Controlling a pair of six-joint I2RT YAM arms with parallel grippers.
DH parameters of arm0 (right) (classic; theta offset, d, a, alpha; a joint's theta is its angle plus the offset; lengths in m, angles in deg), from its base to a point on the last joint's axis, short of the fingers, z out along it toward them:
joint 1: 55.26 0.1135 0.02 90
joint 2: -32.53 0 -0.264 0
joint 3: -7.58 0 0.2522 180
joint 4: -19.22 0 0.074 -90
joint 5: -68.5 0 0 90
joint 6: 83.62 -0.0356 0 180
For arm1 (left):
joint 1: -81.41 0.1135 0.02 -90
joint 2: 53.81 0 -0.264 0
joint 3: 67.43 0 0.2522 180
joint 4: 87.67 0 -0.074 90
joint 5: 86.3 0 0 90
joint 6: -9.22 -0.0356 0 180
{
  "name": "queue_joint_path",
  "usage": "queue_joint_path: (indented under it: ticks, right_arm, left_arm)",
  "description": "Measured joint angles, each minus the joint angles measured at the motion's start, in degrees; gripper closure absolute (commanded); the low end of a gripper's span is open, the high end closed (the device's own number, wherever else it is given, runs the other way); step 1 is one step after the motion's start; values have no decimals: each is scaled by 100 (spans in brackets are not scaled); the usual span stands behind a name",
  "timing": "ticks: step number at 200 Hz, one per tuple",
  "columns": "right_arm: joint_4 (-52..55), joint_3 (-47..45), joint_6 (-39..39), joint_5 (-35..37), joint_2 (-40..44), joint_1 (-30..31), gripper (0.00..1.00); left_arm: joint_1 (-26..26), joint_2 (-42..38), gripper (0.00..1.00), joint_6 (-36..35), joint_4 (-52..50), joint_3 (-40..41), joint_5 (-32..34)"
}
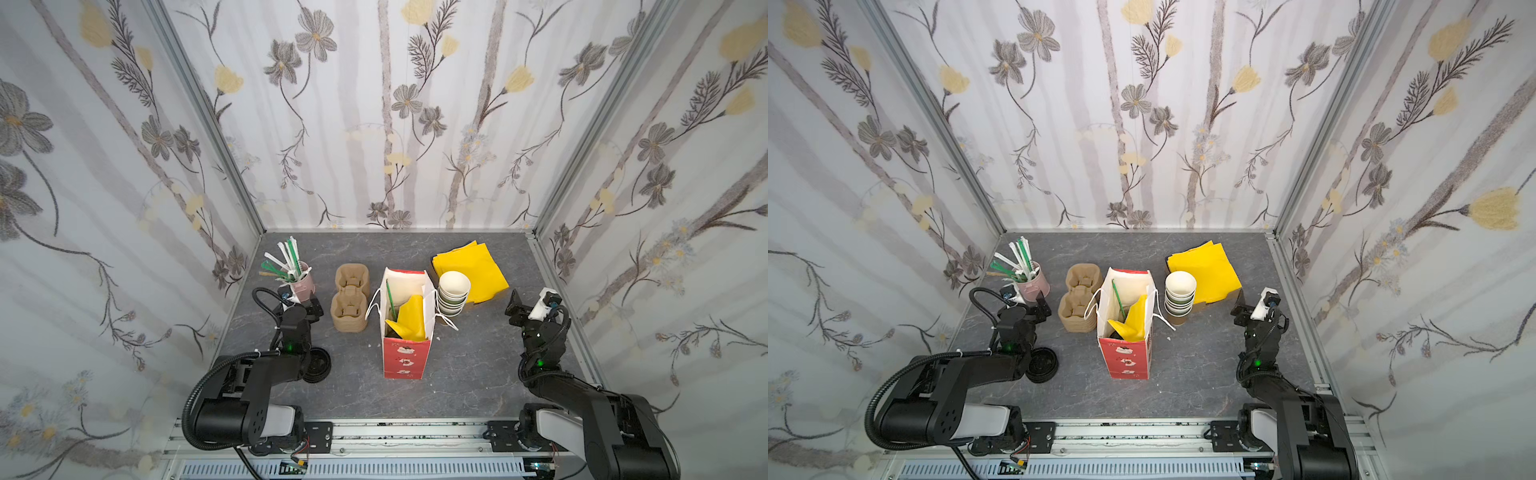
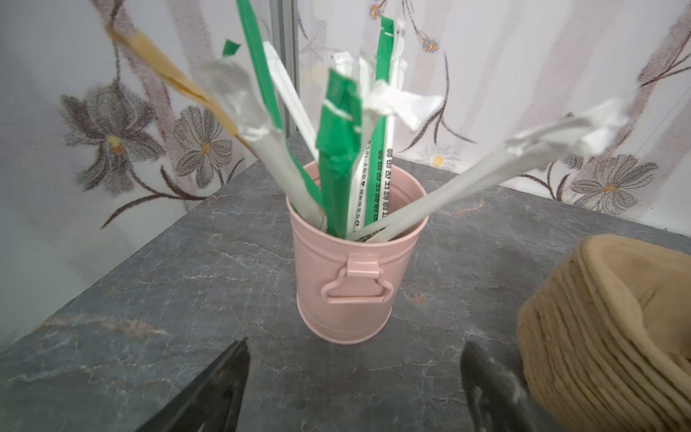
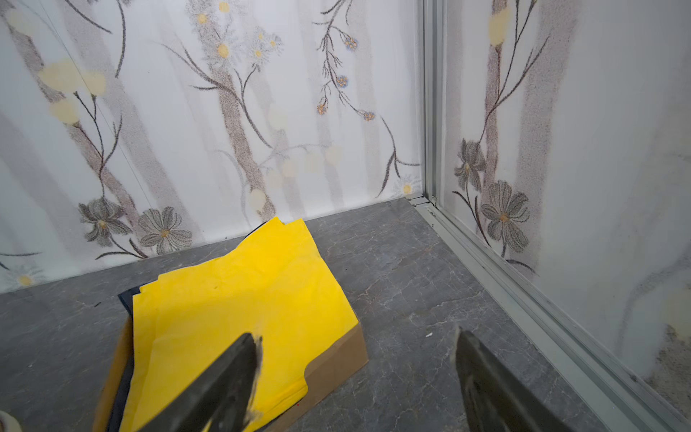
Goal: Pack a coffee takeout order
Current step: Reset both arms
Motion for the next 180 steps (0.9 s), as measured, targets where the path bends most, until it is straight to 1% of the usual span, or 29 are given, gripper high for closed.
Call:
queue_joint_path:
  ticks: [9,17,28,40,52,66,75,106,134,180]
  right_arm:
    - [-535,-149,17,-127,-514,-52,15]
    - [-691,-216,17,-280,-748,-122,14]
    - [-820,-210,13,-435,-675,-195,11]
    - [-1104,-103,17,-481,-599,-223,10]
    - [-1410,0,20,-586,-723,-240,7]
    - [-1263,125,42,-715,-706,-225,1]
    - [-1189,229,74,-717,-656,-192,0]
    - [-1082,323,168,-688,-715,-55,0]
    - [-1067,339,197,-625,-717,-37,0]
    - [-1003,420,238,-442,-717,61,0]
  left_arm:
    - [61,188,11,-87,278,-31,-234]
    - [116,398,10,-168,509,-35,-437]
    - [184,702,8,-232,745,-28,-675]
    - [293,885,0,-256,901,20,-949]
    - [382,935,0,-234,1069,52,-1054]
    - [420,953,0,-229,1259,52,-1143]
    - [391,960,0,-232,1331,52,-1215]
    - [192,966,0,-236,1482,61,-953]
    - [192,975,0,-269,1513,68,-791]
    - [216,990,0,-271,1513,68,-772]
